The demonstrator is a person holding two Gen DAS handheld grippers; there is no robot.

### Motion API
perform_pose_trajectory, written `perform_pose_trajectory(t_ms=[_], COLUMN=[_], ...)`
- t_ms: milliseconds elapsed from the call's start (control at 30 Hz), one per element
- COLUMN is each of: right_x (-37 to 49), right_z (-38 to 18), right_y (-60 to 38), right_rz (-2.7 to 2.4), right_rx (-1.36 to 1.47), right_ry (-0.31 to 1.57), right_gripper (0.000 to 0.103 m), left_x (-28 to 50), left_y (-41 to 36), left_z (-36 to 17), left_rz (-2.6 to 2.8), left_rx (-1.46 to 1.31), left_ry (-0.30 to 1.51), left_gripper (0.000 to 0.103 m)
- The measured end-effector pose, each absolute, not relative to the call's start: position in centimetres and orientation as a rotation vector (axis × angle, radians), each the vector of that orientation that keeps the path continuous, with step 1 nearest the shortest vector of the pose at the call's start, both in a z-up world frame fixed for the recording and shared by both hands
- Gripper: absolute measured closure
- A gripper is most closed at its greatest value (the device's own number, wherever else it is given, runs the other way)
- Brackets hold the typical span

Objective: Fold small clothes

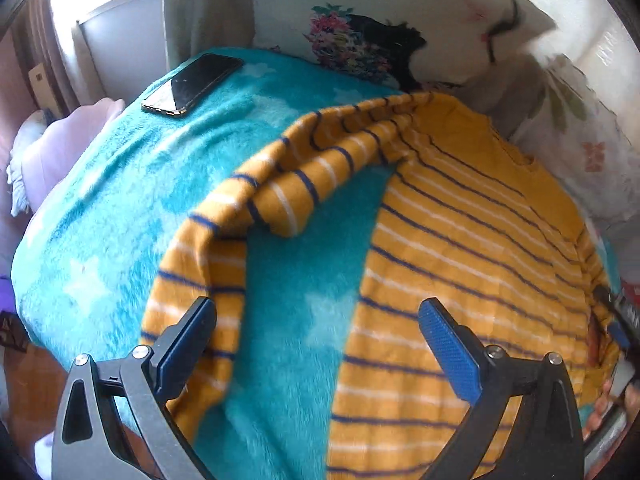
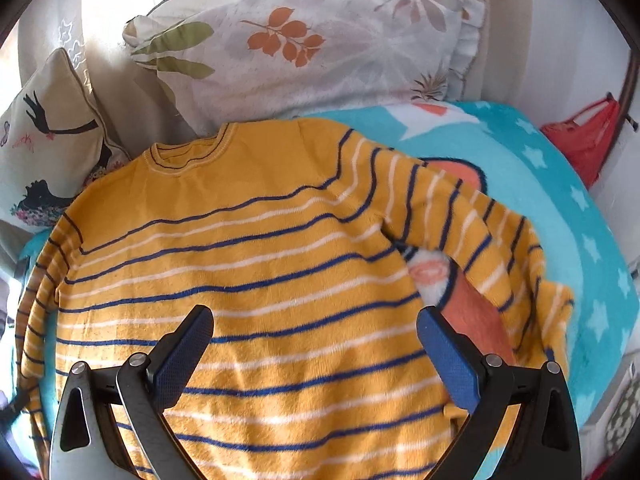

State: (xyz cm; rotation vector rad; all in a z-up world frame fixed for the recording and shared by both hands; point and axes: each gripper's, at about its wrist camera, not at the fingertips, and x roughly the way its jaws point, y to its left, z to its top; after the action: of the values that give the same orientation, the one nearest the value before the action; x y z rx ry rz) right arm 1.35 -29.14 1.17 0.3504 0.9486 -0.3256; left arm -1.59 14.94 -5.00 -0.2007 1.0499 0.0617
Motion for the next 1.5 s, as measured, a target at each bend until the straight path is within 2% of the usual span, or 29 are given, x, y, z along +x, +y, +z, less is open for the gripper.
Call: perform_pose_trajectory(t_ms=[167,300,533,700,900,967,1000,1033,1067,1100,1133,1167,1300,1400,1467,1500], right_x=[0.6,0.2,-4.6,-7.8,-8.1,-7.3,-7.1,-7.0,-7.0,-7.0,-7.2,-7.5,-8.4,-8.0,-8.7,-9.1], right_z=[1.2,0.8,1.9,-0.7,-3.9,-4.9,-5.3,-5.5,-5.6,-5.4,-5.0,-4.5,-2.1,-2.5,-2.2,-1.8], right_y=[-28.3,-28.3,-35.9,-42.9,-46.7,-46.9,-46.7,-46.4,-46.2,-46.1,-46.5,-47.5,-53.5,-58.1,-60.3,-60.7], right_rz=[-0.355,-0.344,-0.425,-0.486,-0.428,-0.351,-0.300,-0.259,-0.209,-0.183,-0.127,-0.083,-0.231,-0.447,-0.541,-0.534], right_rx=[0.376,0.395,0.424,0.488,0.532,0.544,0.551,0.557,0.554,0.538,0.553,0.589,0.473,0.369,0.387,0.423], right_ry=[0.951,0.984,0.920,0.945,0.978,1.026,1.042,1.054,1.066,1.067,1.067,1.059,1.017,1.056,1.044,1.013], right_gripper=[0.000,0.007,0.008,0.008,0.008,0.017,0.031,0.052,0.061,0.077,0.083,0.085,0.085,0.054,0.054,0.049], left_x=[-4.4,-3.5,-2.3,-2.5,-4.3,-5.1,-5.6,-5.9,-6.2,-6.5,-6.9,-7.2,-7.8,-8.1,-8.3,-8.5], left_y=[13.5,11.7,7.6,6.8,5.6,4.9,4.3,4.0,3.6,3.3,3.1,2.9,2.4,1.7,1.0,0.6], left_z=[-3.7,-2.2,3.0,4.9,4.7,4.8,4.9,4.9,5.0,5.1,5.2,5.4,5.6,5.2,5.2,5.2], left_rz=[0.059,0.007,-0.033,0.004,0.074,0.085,0.094,0.101,0.108,0.119,0.130,0.140,0.170,0.172,0.167,0.165], left_rx=[-0.117,-0.107,0.086,0.030,-0.056,-0.061,-0.061,-0.060,-0.057,-0.053,-0.053,-0.056,-0.065,-0.065,-0.056,-0.048], left_ry=[1.000,0.953,0.769,0.797,0.866,0.865,0.866,0.867,0.867,0.867,0.862,0.855,0.847,0.867,0.868,0.867], left_gripper=[0.002,0.002,0.002,0.002,0.002,0.002,0.002,0.002,0.002,0.002,0.002,0.002,0.002,0.002,0.002,0.002])
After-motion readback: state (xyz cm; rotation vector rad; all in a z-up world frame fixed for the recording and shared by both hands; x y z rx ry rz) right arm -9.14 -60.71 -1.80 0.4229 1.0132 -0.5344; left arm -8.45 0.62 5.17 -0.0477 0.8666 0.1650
